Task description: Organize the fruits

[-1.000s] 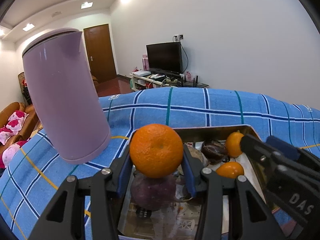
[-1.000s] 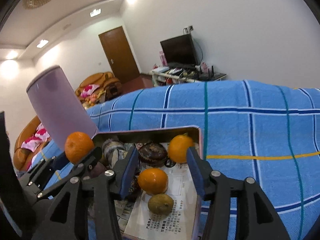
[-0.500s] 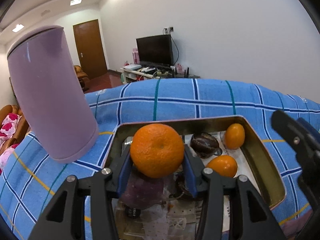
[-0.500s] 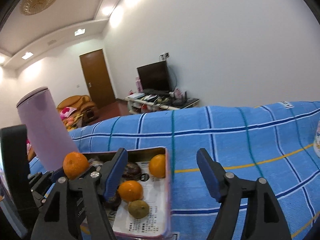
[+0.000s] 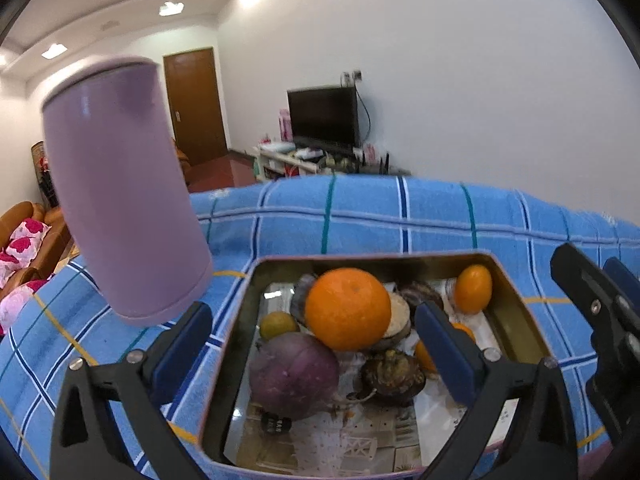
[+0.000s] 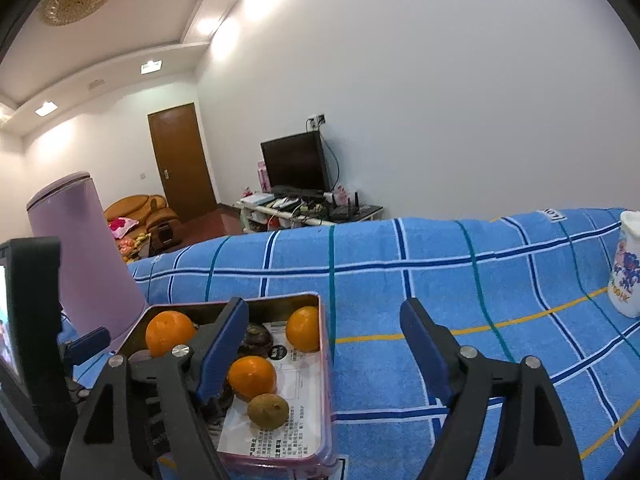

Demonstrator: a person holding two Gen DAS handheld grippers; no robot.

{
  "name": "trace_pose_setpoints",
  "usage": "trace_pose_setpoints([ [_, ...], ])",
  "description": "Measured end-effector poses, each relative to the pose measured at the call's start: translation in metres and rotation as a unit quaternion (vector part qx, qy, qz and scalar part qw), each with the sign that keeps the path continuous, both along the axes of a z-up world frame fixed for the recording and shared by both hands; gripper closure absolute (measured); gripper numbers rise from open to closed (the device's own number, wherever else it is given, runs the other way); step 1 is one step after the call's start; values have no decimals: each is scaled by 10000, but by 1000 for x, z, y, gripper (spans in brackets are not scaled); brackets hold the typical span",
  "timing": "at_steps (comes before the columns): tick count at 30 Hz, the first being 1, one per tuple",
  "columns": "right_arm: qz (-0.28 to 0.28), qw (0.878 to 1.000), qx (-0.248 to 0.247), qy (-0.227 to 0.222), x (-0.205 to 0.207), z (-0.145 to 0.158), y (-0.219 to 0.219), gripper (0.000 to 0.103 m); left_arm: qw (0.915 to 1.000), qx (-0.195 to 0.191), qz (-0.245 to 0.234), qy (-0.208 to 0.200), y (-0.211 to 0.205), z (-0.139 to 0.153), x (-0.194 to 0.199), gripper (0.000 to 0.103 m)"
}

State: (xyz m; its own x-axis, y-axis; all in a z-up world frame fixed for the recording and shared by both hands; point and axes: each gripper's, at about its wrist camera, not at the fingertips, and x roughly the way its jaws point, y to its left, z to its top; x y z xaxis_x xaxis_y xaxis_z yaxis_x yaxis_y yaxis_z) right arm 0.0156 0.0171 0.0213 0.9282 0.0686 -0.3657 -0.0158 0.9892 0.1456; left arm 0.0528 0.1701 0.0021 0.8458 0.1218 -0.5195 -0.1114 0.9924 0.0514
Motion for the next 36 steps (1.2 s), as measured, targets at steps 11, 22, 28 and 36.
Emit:
trace_pose_setpoints([
  [11, -149, 9962, -607, -611, -18, 9, 15, 13, 9966, 256, 208, -756, 4, 10, -23, 0],
  [22, -111, 9963, -385, -754, -42, 10, 5, 13, 9960, 168, 93, -870, 1, 11, -48, 0],
  [28, -55, 9962, -361, -793, -56, 11, 4, 13, 9949, 115, 124, -990, 8, 13, -67, 0],
  [36, -27, 9954, -399, -871, -68, 11, 6, 13, 9937, 107, 129, -1111, 12, 14, -77, 0],
])
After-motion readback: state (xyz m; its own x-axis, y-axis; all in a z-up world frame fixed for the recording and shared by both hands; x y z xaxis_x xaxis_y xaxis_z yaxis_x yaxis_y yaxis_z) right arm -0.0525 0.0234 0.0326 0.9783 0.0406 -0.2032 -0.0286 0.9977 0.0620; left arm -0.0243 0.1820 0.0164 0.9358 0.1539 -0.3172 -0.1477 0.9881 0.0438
